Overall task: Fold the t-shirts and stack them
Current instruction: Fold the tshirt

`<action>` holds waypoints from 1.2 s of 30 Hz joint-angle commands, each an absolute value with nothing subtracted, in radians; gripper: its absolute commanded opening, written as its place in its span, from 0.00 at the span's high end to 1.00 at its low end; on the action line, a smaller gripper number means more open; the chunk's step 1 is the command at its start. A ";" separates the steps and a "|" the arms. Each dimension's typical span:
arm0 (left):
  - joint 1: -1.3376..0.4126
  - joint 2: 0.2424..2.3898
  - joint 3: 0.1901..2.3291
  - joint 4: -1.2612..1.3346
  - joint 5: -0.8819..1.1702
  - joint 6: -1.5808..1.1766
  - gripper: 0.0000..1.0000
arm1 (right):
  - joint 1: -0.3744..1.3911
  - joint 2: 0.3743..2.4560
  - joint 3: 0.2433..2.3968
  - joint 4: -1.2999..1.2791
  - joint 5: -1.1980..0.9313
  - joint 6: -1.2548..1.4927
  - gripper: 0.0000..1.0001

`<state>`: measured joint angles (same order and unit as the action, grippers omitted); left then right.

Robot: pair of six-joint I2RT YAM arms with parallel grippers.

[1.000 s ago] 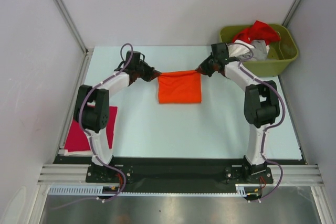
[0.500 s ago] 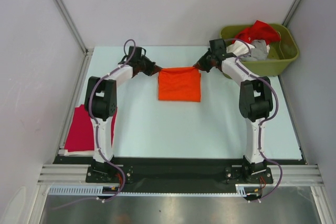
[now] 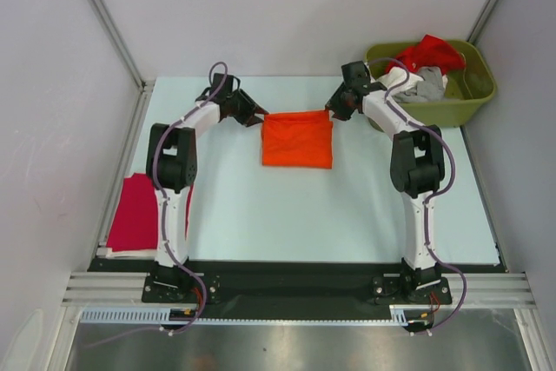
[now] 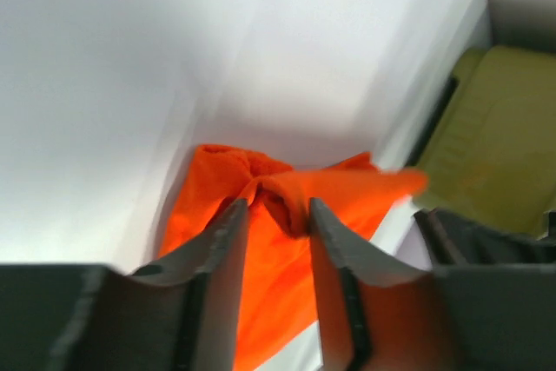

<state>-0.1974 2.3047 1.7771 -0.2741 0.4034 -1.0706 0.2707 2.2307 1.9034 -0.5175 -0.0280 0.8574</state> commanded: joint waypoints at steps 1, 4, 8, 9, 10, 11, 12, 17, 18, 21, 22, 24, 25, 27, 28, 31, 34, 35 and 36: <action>-0.181 2.234 1.885 -0.385 0.379 -0.853 0.59 | 0.248 2.243 1.974 -0.669 0.147 0.749 0.58; -0.184 2.146 1.870 -0.417 0.328 -0.753 0.55 | 0.287 2.226 2.009 -0.683 0.235 0.625 0.41; -0.207 2.077 1.836 -0.448 0.259 -0.695 0.52 | 0.344 2.209 1.994 -0.641 0.230 0.456 0.38; -0.222 2.069 1.815 -0.454 0.252 -0.678 0.52 | 0.350 2.204 1.988 -0.629 0.195 0.443 0.38; -0.230 2.068 1.807 -0.451 0.261 -0.669 0.52 | 0.357 2.195 1.955 -0.606 0.164 0.442 0.39; -0.239 2.071 1.801 -0.451 0.270 -0.666 0.53 | 0.370 2.186 1.924 -0.580 0.132 0.443 0.49; -0.254 2.075 1.774 -0.425 0.293 -0.669 0.53 | 0.376 2.163 1.896 -0.515 0.076 0.460 0.55; -0.294 2.181 1.694 -0.135 0.579 -0.781 0.65 | 0.376 2.141 1.758 -0.296 -0.078 0.540 0.87; -0.301 2.201 1.722 -0.133 0.586 -0.781 0.65 | 0.379 2.155 1.775 -0.305 -0.071 0.534 0.89; -0.295 2.279 1.784 -0.161 0.592 -0.761 0.65 | 0.373 2.224 1.859 -0.380 -0.032 0.503 0.93; -0.290 2.295 1.799 -0.178 0.586 -0.750 0.65 | 0.368 2.236 1.865 -0.385 -0.022 0.493 0.93; -0.269 2.327 1.819 -0.216 0.571 -0.727 0.65 | 0.361 2.244 1.868 -0.390 -0.002 0.480 0.93; -0.259 2.333 1.816 -0.219 0.566 -0.724 0.65 | 0.356 2.255 1.871 -0.391 -0.002 0.473 0.93; -0.230 2.347 1.816 -0.235 0.565 -0.712 0.64 | 0.342 2.270 1.881 -0.419 0.044 0.466 0.93; -0.221 2.362 1.821 -0.244 0.563 -0.703 0.62 | 0.339 2.276 1.882 -0.422 0.044 0.460 0.93; -0.189 2.375 1.842 -0.264 0.589 -0.675 0.60 | 0.330 2.313 1.911 -0.459 0.060 0.424 0.93; -0.167 2.347 1.864 -0.299 0.636 -0.661 0.59 | 0.328 2.330 1.978 -0.546 0.110 0.384 0.93; -0.164 2.326 1.865 -0.295 0.656 -0.657 0.58 | 0.334 2.326 1.992 -0.567 0.153 0.370 0.92; -0.163 2.301 1.859 -0.293 0.660 -0.644 0.57 | 0.337 2.303 2.002 -0.598 0.179 0.339 0.92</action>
